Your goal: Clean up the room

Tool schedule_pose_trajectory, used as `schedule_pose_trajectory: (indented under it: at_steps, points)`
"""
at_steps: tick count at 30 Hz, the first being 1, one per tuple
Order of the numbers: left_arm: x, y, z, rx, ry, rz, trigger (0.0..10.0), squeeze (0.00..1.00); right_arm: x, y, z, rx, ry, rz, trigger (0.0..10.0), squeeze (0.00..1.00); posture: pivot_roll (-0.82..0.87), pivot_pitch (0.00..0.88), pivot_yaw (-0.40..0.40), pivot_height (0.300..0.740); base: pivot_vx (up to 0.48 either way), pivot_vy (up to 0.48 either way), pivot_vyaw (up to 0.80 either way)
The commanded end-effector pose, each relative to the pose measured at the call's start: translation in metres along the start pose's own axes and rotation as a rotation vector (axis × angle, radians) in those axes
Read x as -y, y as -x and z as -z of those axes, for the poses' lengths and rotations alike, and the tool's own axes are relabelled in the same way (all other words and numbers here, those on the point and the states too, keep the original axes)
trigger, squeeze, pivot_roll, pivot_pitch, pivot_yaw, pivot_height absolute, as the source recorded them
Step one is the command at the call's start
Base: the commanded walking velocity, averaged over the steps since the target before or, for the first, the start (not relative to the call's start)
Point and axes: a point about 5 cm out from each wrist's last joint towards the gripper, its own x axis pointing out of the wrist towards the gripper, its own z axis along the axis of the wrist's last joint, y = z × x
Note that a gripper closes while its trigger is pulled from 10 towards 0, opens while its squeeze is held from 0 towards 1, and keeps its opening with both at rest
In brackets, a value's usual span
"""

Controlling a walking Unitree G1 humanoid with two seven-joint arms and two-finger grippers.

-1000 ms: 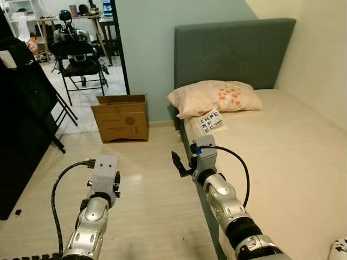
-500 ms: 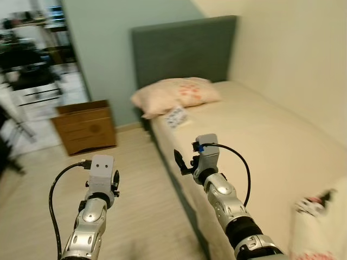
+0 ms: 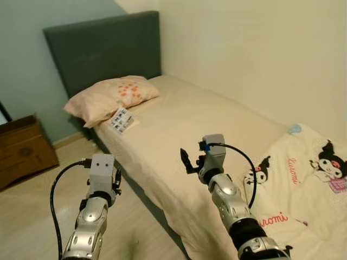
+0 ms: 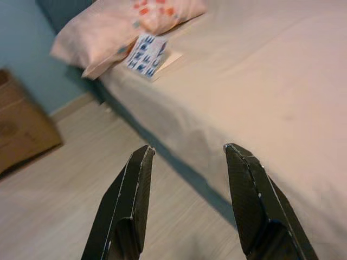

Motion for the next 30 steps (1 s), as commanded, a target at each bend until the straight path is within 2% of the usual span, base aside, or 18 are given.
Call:
schedule_pose_trajectory:
  at_steps: [1, 7, 13, 16, 22, 28, 30]
  points:
    - [-0.001, 0.001, 0.002, -0.001, 0.004, 0.004, 10.0, 0.0, 0.002, 0.001, 0.002, -0.011, -0.004, 0.012, 10.0, 0.0, -0.05, 0.029, 0.01, 0.738, 0.0, 0.0, -0.8]
    - [-0.005, 0.004, 0.006, 0.016, -0.026, 0.045, 10.0, 0.0, 0.01, 0.005, 0.003, -0.011, 0.011, 0.066, 10.0, 0.0, -0.05, 0.032, 0.012, 0.738, 0.0, 0.0, -0.8]
    - [-0.009, 0.005, 0.009, -0.001, -0.024, 0.028, 10.0, 0.0, 0.02, 0.01, 0.004, -0.003, 0.014, 0.139, 10.0, 0.0, -0.06, 0.03, 0.022, 0.738, 0.0, 0.0, -0.8]
    - [-0.01, 0.006, 0.013, -0.014, -0.039, 0.023, 10.0, 0.0, 0.022, 0.015, 0.007, 0.004, 0.017, 0.143, 10.0, 0.0, -0.06, 0.032, 0.03, 0.738, 0.0, 0.0, -0.8]
    - [-0.009, 0.012, 0.02, -0.028, -0.038, 0.02, 10.0, 0.0, 0.024, 0.035, 0.028, -0.035, 0.036, 0.154, 10.0, 0.0, -0.08, 0.04, 0.037, 0.738, 0.0, 0.0, -0.8]
    - [-0.008, 0.014, 0.014, 0.029, -0.005, 0.022, 10.0, 0.0, 0.021, 0.041, 0.025, 0.001, 0.02, 0.149, 10.0, 0.0, -0.08, 0.048, 0.033, 0.738, 0.0, 0.0, -0.8]
    - [-0.006, 0.015, 0.001, 0.093, 0.011, 0.049, 10.0, 0.0, 0.024, 0.042, 0.016, 0.04, 0.023, 0.16, 10.0, 0.0, -0.08, 0.051, 0.026, 0.738, 0.0, 0.0, -0.8]
